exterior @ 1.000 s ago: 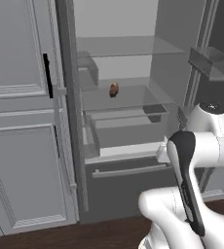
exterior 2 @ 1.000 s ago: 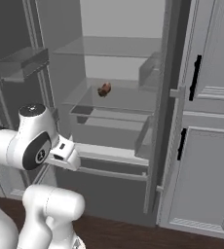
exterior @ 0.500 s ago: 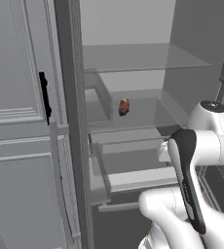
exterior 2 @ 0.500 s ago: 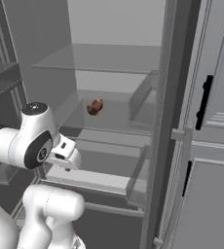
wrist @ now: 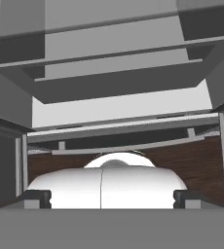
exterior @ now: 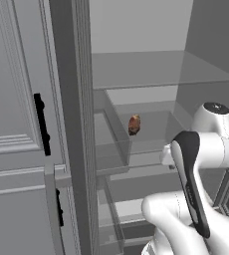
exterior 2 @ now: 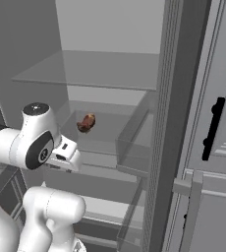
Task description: Place one cucumber and one steak in each tupperware on the nearby counter, to pack two identical lunches.
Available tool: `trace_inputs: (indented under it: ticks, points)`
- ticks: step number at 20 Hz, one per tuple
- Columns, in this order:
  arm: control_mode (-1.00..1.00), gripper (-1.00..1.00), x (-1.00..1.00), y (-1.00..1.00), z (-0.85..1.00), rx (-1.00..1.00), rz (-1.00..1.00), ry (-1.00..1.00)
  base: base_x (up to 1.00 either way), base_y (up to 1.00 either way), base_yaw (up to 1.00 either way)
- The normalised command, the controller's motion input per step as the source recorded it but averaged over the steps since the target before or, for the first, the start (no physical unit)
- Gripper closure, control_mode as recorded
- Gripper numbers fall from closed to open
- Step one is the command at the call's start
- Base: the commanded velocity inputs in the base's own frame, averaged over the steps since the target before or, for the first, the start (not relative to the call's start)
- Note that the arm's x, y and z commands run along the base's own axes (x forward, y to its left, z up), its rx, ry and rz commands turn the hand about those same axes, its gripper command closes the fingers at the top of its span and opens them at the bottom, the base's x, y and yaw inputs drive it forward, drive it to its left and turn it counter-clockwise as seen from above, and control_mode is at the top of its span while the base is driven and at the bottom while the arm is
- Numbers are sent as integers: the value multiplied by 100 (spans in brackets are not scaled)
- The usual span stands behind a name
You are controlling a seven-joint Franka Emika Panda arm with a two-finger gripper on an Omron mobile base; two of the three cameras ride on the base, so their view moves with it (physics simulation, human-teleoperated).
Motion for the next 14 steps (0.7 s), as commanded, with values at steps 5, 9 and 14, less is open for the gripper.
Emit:
trace_inputs:
  ticks: [5, 9, 14]
  points:
    - [100, -100, 0, 0, 0, 0, 0, 0, 0, 0, 0]
    - [-100, -100, -3, 8, 24, 0, 3, -14, 0, 0, 0]
    - [-100, -100, 12, 11, 79, 0, 18, -54, 0, 0, 0]
